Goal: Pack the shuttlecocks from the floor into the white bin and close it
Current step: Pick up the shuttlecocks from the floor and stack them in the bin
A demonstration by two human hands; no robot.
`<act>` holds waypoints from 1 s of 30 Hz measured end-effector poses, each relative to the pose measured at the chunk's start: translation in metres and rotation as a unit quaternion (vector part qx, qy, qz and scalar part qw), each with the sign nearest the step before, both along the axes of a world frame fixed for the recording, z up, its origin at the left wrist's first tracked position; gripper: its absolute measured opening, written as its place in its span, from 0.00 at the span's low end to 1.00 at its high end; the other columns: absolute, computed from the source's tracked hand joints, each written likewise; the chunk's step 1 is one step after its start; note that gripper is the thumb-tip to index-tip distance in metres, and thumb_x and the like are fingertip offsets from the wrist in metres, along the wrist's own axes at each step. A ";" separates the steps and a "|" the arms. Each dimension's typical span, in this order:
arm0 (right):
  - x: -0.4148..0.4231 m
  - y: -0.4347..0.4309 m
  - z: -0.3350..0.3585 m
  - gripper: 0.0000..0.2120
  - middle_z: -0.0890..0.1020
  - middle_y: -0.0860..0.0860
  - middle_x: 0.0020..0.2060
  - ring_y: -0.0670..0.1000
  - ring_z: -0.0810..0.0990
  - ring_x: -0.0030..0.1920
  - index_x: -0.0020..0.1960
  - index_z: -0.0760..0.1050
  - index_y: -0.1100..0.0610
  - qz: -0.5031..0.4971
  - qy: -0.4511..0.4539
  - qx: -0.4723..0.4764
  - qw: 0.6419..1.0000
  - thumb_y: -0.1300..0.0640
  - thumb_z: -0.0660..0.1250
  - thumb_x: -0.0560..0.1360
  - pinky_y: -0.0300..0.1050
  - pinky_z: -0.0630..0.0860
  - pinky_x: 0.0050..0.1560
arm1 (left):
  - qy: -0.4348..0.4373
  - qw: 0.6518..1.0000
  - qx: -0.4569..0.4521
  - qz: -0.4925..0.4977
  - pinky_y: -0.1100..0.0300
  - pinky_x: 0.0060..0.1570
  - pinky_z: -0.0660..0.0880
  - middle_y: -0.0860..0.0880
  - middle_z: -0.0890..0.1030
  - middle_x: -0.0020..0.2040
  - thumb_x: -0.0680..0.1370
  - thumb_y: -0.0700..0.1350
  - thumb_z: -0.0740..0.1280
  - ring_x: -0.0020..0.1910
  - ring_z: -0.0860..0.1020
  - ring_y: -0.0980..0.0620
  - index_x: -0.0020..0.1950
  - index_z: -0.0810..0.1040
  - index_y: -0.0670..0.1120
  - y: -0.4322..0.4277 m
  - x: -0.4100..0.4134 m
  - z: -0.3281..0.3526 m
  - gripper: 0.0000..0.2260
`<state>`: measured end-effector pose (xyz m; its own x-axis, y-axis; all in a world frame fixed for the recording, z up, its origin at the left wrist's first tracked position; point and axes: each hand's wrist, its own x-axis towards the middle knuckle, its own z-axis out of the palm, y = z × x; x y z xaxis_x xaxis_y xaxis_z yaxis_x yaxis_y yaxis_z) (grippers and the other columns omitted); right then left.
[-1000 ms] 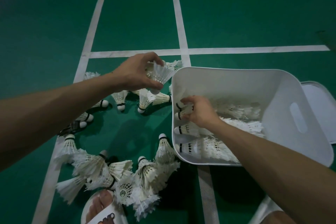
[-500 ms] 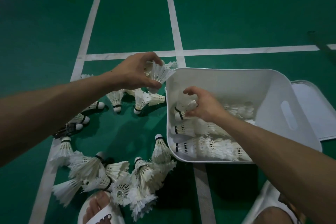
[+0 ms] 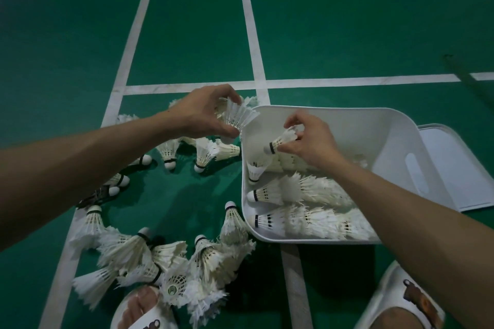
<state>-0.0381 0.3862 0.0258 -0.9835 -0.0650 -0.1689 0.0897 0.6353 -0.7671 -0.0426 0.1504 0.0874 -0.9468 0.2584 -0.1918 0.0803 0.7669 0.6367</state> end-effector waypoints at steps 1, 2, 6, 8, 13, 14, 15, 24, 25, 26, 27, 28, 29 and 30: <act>0.001 -0.005 -0.005 0.20 0.78 0.48 0.51 0.51 0.79 0.50 0.50 0.74 0.52 0.000 0.004 0.014 1.000 0.63 0.80 0.64 0.47 0.80 0.51 | 0.001 1.000 -0.003 0.000 0.49 0.53 0.78 0.48 0.77 0.60 0.64 0.48 0.79 0.45 0.79 0.52 0.61 0.74 0.52 -0.001 0.000 -0.001 0.28; 0.002 -0.010 -0.008 0.20 0.78 0.50 0.50 0.52 0.79 0.49 0.49 0.73 0.52 0.008 0.010 0.035 0.999 0.62 0.80 0.64 0.49 0.80 0.49 | 0.000 1.000 -0.004 0.000 0.49 0.53 0.77 0.48 0.76 0.61 0.64 0.49 0.79 0.45 0.79 0.52 0.61 0.74 0.52 -0.003 0.001 -0.003 0.28; 0.005 -0.023 -0.020 0.17 0.78 0.52 0.52 0.53 0.79 0.47 0.48 0.72 0.55 0.089 0.011 0.106 0.990 0.63 0.78 0.66 0.51 0.80 0.45 | -0.006 1.000 0.000 0.008 0.51 0.54 0.76 0.49 0.75 0.62 0.65 0.49 0.79 0.47 0.78 0.52 0.61 0.74 0.52 -0.008 0.001 -0.007 0.27; 0.007 -0.026 -0.024 0.19 0.77 0.52 0.56 0.51 0.79 0.48 0.51 0.73 0.55 0.138 -0.001 0.114 0.984 0.63 0.78 0.66 0.49 0.81 0.48 | -0.009 1.000 -0.001 0.009 0.50 0.54 0.76 0.48 0.76 0.62 0.65 0.49 0.79 0.46 0.79 0.52 0.61 0.74 0.52 -0.010 0.000 -0.008 0.27; 0.006 -0.023 -0.027 0.25 0.74 0.47 0.55 0.47 0.76 0.50 0.58 0.75 0.54 0.155 0.015 0.109 0.982 0.61 0.80 0.64 0.45 0.78 0.54 | -0.011 1.000 0.004 0.009 0.48 0.55 0.76 0.48 0.76 0.61 0.65 0.49 0.79 0.47 0.78 0.51 0.60 0.74 0.53 -0.008 -0.001 -0.008 0.27; 0.006 -0.021 -0.028 0.25 0.74 0.47 0.54 0.47 0.76 0.51 0.59 0.75 0.54 0.147 0.011 0.118 0.982 0.61 0.79 0.65 0.45 0.77 0.54 | -0.012 1.000 0.006 0.010 0.47 0.55 0.76 0.48 0.76 0.61 0.65 0.48 0.79 0.47 0.78 0.51 0.61 0.74 0.52 -0.008 -0.001 -0.007 0.27; 0.007 -0.020 -0.029 0.25 0.76 0.48 0.52 0.48 0.76 0.50 0.60 0.75 0.55 0.139 0.000 0.119 0.983 0.61 0.79 0.66 0.46 0.77 0.55 | -0.013 1.000 0.008 0.011 0.47 0.55 0.76 0.48 0.76 0.62 0.65 0.48 0.79 0.48 0.78 0.50 0.61 0.74 0.52 -0.007 -0.001 -0.007 0.27; 0.013 -0.019 -0.038 0.24 0.83 0.50 0.44 0.49 0.81 0.44 0.57 0.72 0.52 0.118 -0.074 0.097 0.986 0.54 0.79 0.66 0.50 0.80 0.50 | -0.008 1.000 -0.001 0.008 0.50 0.57 0.74 0.48 0.75 0.62 0.65 0.48 0.79 0.50 0.77 0.50 0.61 0.74 0.51 -0.009 0.002 -0.007 0.27; 0.015 -0.018 -0.038 0.28 0.83 0.48 0.44 0.50 0.81 0.44 0.58 0.70 0.50 0.129 -0.085 0.106 0.982 0.51 0.80 0.64 0.50 0.80 0.50 | -0.007 1.000 -0.004 0.008 0.51 0.57 0.74 0.48 0.75 0.62 0.65 0.49 0.79 0.50 0.77 0.51 0.61 0.74 0.52 -0.010 0.003 -0.007 0.27; 0.017 -0.019 -0.038 0.33 0.81 0.48 0.43 0.50 0.81 0.45 0.61 0.68 0.48 0.143 -0.088 0.126 0.978 0.49 0.81 0.62 0.51 0.80 0.49 | -0.006 1.000 -0.005 0.007 0.51 0.56 0.74 0.48 0.75 0.62 0.65 0.49 0.79 0.49 0.77 0.51 0.61 0.74 0.52 -0.010 0.003 -0.006 0.28; 0.019 -0.021 -0.039 0.37 0.80 0.48 0.43 0.51 0.81 0.45 0.64 0.64 0.45 0.158 -0.080 0.156 0.972 0.50 0.81 0.62 0.52 0.80 0.48 | -0.006 1.000 -0.005 0.007 0.52 0.56 0.74 0.48 0.75 0.62 0.65 0.49 0.79 0.49 0.77 0.51 0.61 0.74 0.52 -0.010 0.003 -0.006 0.28; 0.022 -0.024 -0.041 0.41 0.80 0.49 0.43 0.52 0.80 0.44 0.67 0.60 0.43 0.166 -0.067 0.184 0.966 0.52 0.81 0.63 0.53 0.80 0.47 | -0.005 1.000 -0.005 0.008 0.52 0.55 0.74 0.48 0.75 0.62 0.65 0.49 0.79 0.48 0.77 0.52 0.61 0.74 0.52 -0.010 0.004 -0.005 0.28; 0.023 -0.028 -0.043 0.42 0.80 0.50 0.43 0.52 0.80 0.44 0.69 0.58 0.41 0.168 -0.053 0.203 0.963 0.55 0.79 0.65 0.53 0.81 0.46 | -0.004 1.000 -0.005 0.008 0.51 0.55 0.75 0.48 0.76 0.62 0.65 0.49 0.79 0.47 0.77 0.52 0.61 0.74 0.52 -0.009 0.004 -0.004 0.28; 0.024 -0.030 -0.044 0.40 0.80 0.51 0.43 0.53 0.81 0.44 0.69 0.59 0.41 0.164 -0.042 0.207 0.964 0.57 0.78 0.67 0.53 0.81 0.46 | -0.003 1.000 -0.003 0.008 0.51 0.55 0.75 0.48 0.76 0.61 0.64 0.49 0.79 0.47 0.77 0.51 0.61 0.74 0.51 -0.009 0.004 -0.003 0.28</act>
